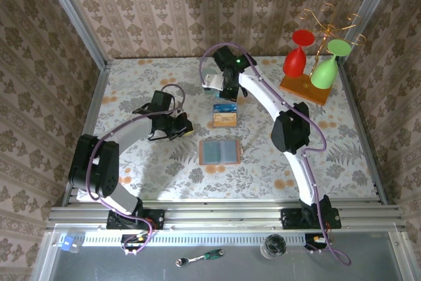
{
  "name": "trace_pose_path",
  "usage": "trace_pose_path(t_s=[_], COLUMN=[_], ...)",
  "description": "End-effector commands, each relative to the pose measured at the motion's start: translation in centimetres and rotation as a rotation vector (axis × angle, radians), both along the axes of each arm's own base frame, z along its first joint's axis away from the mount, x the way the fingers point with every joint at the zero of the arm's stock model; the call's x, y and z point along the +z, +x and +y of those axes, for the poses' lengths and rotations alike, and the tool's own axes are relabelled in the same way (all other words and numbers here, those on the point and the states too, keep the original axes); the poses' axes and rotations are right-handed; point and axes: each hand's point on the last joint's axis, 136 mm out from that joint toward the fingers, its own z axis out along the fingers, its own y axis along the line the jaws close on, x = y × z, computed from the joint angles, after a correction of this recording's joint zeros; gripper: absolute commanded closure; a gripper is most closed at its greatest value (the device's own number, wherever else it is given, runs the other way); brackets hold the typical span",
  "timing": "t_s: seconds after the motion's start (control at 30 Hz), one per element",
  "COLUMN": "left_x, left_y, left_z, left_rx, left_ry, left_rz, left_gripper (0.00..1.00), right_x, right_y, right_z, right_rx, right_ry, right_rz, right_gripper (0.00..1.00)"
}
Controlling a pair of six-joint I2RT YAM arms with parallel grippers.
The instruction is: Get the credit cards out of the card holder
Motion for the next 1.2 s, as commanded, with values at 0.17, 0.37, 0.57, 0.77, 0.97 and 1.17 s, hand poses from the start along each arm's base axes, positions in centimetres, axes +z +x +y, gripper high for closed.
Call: trace_pose_path(t_s=[0.17, 0.37, 0.57, 0.77, 0.97, 1.17], left_x=[0.0, -0.1, 0.1, 0.0, 0.0, -0.2], left_y=[0.7, 0.7, 0.8, 0.7, 0.8, 0.6], left_z=[0.3, 0.3, 0.1, -0.1, -0.9, -1.9], left_rx=[0.028, 0.028, 0.021, 0.013, -0.006, -0.028], left_ry=[-0.005, -0.005, -0.011, -0.022, -0.039, -0.048], left_rz=[0.006, 0.008, 0.006, 0.014, 0.013, 0.011], left_gripper=[0.99, 0.99, 0.99, 0.99, 0.98, 0.98], right_x=[-0.7, 0.6, 1.4, 1.0, 1.6, 1.9], right_y=[1.7, 3.5, 4.2, 3.9, 2.8, 2.0], right_z=[-1.0, -1.4, -1.4, -1.0, -0.2, 0.5], right_rx=[-0.009, -0.060, -0.092, -0.110, -0.175, -0.322], right_ry=[-0.063, -0.063, -0.045, -0.016, 0.076, 0.199], right_rz=[-0.044, -0.134, -0.175, -0.156, -0.122, -0.102], right_gripper=[0.91, 0.84, 0.84, 0.83, 0.83, 0.81])
